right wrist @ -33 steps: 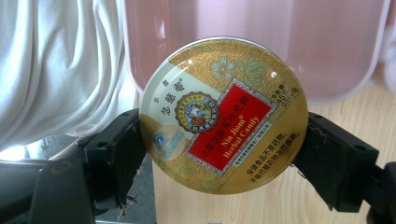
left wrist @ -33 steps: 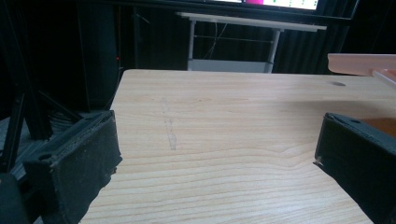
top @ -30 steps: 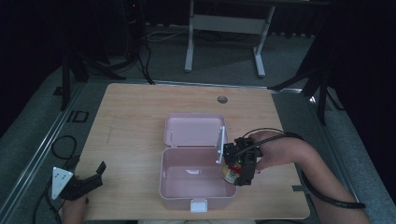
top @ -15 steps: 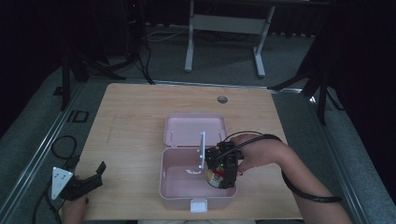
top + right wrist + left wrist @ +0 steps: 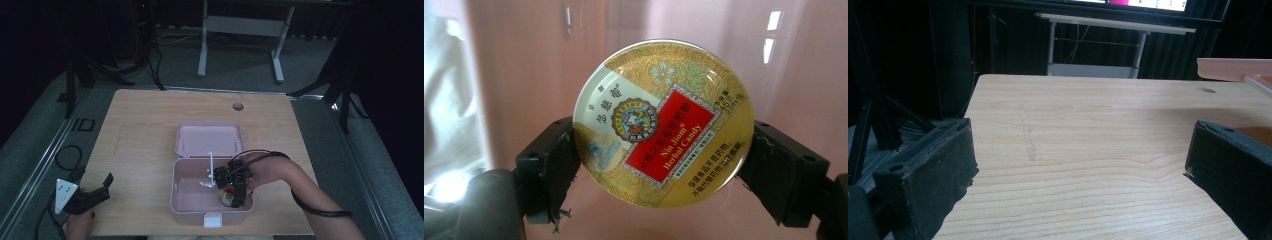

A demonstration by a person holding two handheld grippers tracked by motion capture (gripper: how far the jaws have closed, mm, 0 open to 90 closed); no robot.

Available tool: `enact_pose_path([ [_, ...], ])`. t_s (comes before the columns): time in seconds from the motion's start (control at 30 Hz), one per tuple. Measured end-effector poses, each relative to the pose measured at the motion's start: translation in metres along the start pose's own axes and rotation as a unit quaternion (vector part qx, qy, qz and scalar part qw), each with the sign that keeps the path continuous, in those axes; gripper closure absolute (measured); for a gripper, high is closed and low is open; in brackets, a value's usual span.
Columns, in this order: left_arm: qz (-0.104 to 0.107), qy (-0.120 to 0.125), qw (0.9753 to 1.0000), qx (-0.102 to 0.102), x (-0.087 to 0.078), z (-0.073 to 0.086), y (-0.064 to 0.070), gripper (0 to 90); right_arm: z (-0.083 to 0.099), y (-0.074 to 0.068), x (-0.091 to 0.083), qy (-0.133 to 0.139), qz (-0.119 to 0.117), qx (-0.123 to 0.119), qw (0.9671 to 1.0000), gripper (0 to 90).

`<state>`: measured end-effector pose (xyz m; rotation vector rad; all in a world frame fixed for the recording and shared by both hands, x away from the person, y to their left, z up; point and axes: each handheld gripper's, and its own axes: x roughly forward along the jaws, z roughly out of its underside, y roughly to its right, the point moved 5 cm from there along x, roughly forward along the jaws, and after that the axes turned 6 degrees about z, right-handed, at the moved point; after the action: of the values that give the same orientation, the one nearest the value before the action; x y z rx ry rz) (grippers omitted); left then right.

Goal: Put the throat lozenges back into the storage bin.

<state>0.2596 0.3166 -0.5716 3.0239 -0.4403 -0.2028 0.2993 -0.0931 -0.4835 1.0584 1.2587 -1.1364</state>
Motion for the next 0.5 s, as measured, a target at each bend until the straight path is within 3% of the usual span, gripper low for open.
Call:
enact_pose_path([
  [0.27,0.000,0.000,1.0000,0.000,0.000,0.000,0.000,0.3,-0.003,0.001,0.020,-0.010,-0.013,-0.013,0.9998,20.0],
  [0.5,0.001,-0.001,1.0000,0.001,0.000,0.000,0.000,0.3,-0.004,0.005,0.036,-0.032,-0.018,-0.007,0.9993,20.0],
])
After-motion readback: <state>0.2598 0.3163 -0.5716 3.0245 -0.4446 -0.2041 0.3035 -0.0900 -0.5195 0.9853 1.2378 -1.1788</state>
